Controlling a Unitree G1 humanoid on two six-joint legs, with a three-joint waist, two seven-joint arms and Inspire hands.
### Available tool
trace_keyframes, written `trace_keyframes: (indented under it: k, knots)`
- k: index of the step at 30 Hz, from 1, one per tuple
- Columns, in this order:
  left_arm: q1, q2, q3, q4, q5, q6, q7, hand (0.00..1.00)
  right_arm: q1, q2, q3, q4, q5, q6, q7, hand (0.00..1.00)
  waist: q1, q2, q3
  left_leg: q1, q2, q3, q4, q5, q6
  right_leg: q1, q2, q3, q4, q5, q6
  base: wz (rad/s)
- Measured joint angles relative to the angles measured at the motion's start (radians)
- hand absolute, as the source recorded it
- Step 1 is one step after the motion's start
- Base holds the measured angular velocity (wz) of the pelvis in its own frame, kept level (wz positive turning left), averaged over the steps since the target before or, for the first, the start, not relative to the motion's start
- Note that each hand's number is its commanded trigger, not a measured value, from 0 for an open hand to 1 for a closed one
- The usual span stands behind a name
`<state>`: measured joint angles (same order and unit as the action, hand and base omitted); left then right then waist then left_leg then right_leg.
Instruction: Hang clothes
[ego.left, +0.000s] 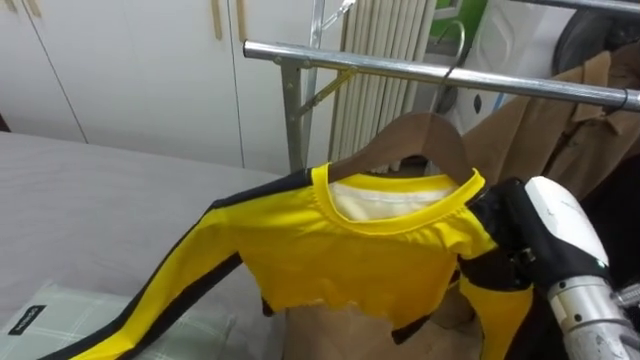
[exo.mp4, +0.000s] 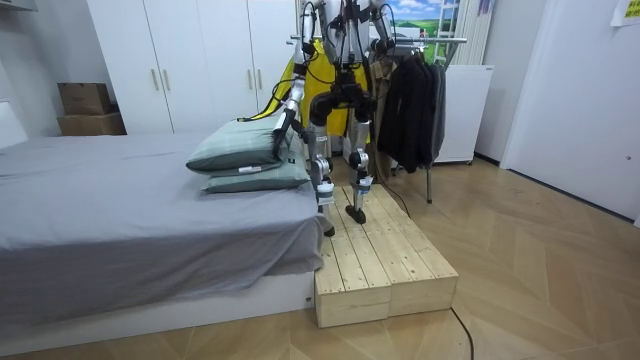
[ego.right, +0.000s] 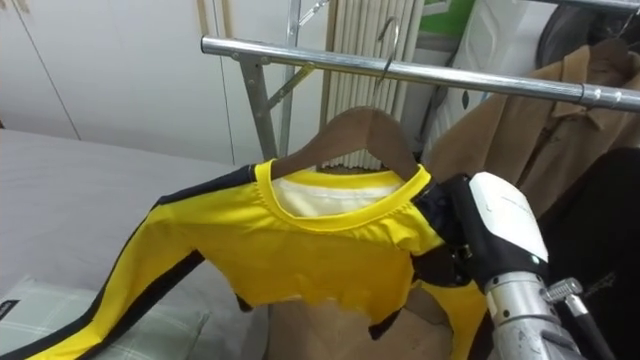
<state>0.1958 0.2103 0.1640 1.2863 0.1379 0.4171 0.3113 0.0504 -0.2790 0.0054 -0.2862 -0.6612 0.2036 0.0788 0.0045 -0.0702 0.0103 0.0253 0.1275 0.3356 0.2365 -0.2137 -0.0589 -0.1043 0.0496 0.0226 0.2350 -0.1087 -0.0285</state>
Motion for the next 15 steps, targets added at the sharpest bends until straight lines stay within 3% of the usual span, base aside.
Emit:
trace_keyframes:
  k: [10,15]
  knots:
    - [0.004,0.001,0.029,-0.012,0.029,-0.005,-0.013,0.0,-0.021,-0.006,-0.014,0.177,0.076,-0.013,-0.002,1.0,0.012,-0.003,0.0013,0.001,-0.001,-0.005,-0.001,0.0,0.0,-0.002,0.001,0.003,0.004,-0.001,0.0,0.0]
    - [0.015,0.006,0.031,-0.037,0.031,-0.022,-0.015,0.0,-0.044,-0.007,-0.027,0.218,0.077,-0.014,-0.002,1.0,0.034,-0.006,0.003,0.002,-0.001,-0.014,-0.005,0.002,-0.003,-0.001,0.003,0.001,0.003,-0.002,-0.002,0.01]
